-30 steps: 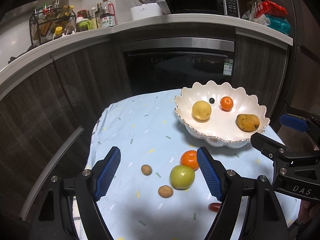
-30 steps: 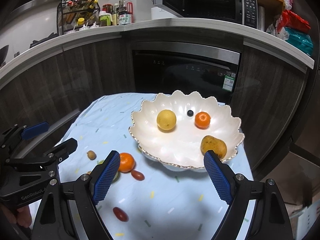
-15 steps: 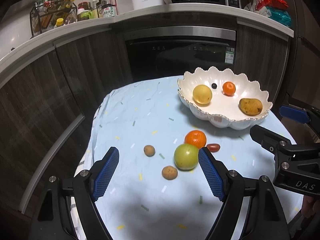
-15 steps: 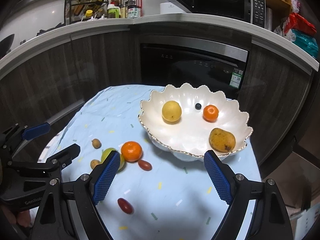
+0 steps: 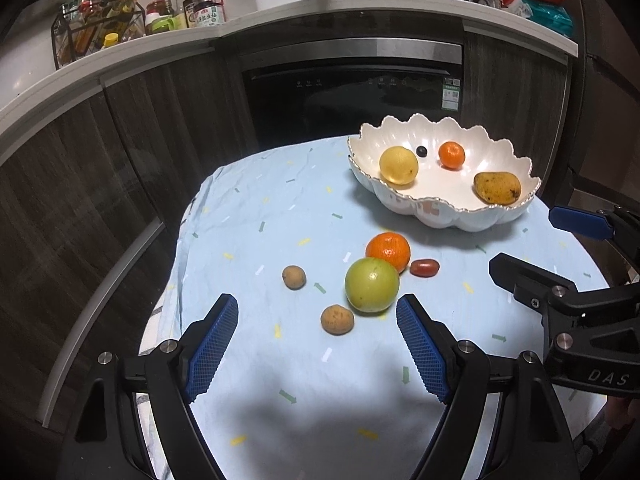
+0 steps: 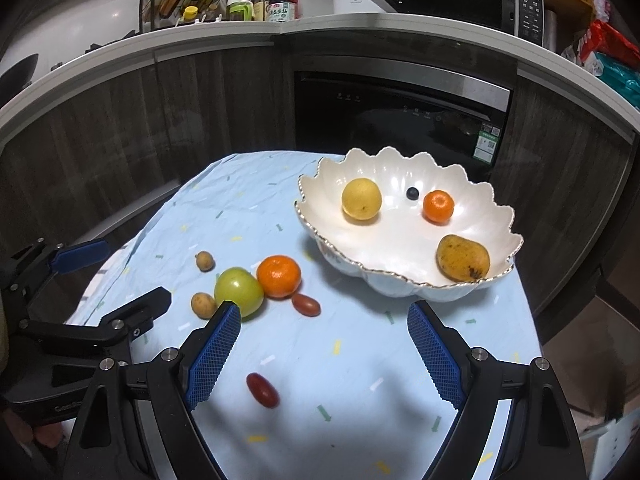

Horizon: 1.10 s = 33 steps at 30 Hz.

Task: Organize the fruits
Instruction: 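Move both open tools back from the bowl toward the fruits on the cloth, then grasp the small brown fruit with the left tool while the right tool grasps a red date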

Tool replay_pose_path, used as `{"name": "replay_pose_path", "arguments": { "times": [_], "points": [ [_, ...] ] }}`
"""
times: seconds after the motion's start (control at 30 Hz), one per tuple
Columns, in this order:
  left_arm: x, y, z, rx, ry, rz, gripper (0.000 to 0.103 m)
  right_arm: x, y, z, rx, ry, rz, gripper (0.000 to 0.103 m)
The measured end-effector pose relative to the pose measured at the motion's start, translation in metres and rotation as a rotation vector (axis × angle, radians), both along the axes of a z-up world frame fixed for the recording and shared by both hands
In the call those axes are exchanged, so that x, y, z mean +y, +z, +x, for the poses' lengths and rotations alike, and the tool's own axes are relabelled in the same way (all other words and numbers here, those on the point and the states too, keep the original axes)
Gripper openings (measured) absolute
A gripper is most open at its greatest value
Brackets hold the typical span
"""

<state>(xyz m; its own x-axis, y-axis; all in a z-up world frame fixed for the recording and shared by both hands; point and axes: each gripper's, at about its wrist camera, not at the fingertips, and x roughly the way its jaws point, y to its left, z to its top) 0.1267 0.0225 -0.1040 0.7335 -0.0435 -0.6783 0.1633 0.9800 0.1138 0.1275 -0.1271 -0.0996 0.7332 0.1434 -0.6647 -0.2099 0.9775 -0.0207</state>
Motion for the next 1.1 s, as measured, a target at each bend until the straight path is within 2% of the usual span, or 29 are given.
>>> {"name": "replay_pose_path", "arguments": {
  "times": [0.4,0.63,0.83,1.1],
  "points": [
    [0.007,-0.023,0.004,0.044,-0.041,0.009,0.080,0.016,-0.023,-0.006,0.045,0.050,-0.022,0.086],
    [0.011,-0.037,0.010,0.071,-0.119,0.010,0.072,0.024,-0.037,-0.008,0.081,0.080,-0.038,0.084],
    [0.007,-0.046,0.017,0.085,-0.185,0.019,0.069,0.028,-0.049,-0.005,0.122,0.104,-0.029,0.071],
    [0.004,-0.055,0.029,0.107,-0.209,0.005,0.063,0.027,-0.063,-0.001,0.172,0.119,-0.006,0.056]
  ]
}}
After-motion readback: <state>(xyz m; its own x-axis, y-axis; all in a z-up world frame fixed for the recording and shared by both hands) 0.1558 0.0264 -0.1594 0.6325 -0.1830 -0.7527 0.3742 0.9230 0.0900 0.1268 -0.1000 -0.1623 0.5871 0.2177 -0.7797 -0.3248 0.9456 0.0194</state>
